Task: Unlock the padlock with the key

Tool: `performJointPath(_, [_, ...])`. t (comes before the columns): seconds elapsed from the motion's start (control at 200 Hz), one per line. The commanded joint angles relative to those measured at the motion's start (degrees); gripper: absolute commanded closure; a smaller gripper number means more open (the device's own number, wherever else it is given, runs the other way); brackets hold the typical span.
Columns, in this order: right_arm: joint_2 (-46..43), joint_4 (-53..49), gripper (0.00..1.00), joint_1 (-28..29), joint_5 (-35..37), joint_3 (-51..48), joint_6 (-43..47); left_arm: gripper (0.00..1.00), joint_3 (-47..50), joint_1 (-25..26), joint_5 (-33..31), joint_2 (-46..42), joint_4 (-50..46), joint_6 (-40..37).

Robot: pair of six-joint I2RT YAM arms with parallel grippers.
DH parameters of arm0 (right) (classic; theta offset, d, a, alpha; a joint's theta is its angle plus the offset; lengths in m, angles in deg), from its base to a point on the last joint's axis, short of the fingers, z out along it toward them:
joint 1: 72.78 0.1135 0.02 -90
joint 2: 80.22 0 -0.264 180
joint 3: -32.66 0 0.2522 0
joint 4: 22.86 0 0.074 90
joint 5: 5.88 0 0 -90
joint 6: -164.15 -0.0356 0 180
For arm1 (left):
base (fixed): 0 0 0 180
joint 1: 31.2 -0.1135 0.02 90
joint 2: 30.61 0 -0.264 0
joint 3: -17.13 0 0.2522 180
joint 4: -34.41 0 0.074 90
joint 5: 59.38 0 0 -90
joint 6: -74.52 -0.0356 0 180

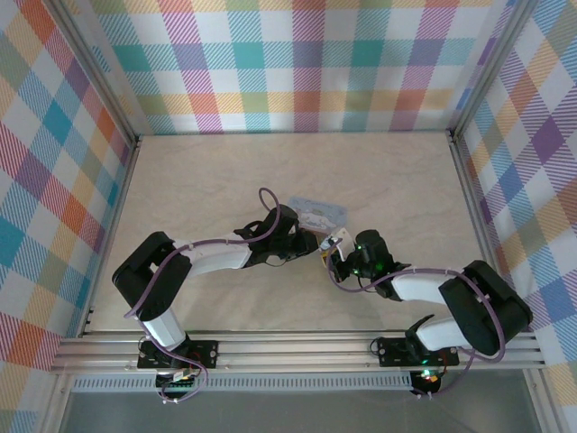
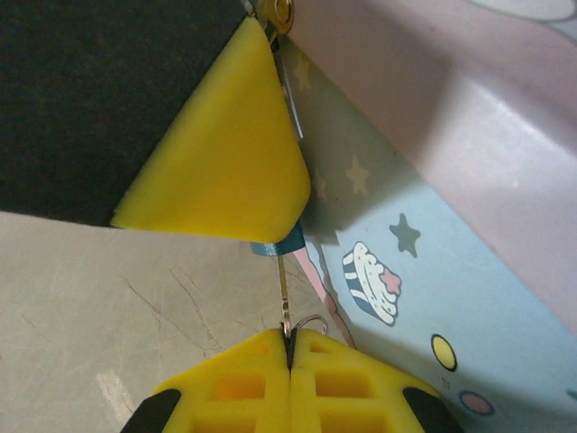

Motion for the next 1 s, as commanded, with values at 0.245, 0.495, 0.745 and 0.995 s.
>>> performJointPath(0.245, [0.1, 4.4, 1.00, -2.1, -1.3, 2.2, 2.2, 0.78, -1.8, -0.1, 2.6, -0.7, -1.4, -1.1])
performJointPath(0.495, [0.8, 2.3, 1.00, -2.5, -4.3, 3.9, 2.6, 0.78, -1.5, 0.0, 2.7, -0.3, -0.9, -1.0])
performJointPath(0.745, [1.4, 2.2, 1.00, -2.5, -5.0, 4.6, 2.1, 0.78, -1.4, -0.1, 2.8, 0.0, -0.8, -0.9])
performJointPath(0.995, [1.1, 0.9, 1.00, -3.5, -3.9, 5.7, 2.8, 0.78, -1.1, -0.1, 3.0, 0.2, -0.4, -0.7])
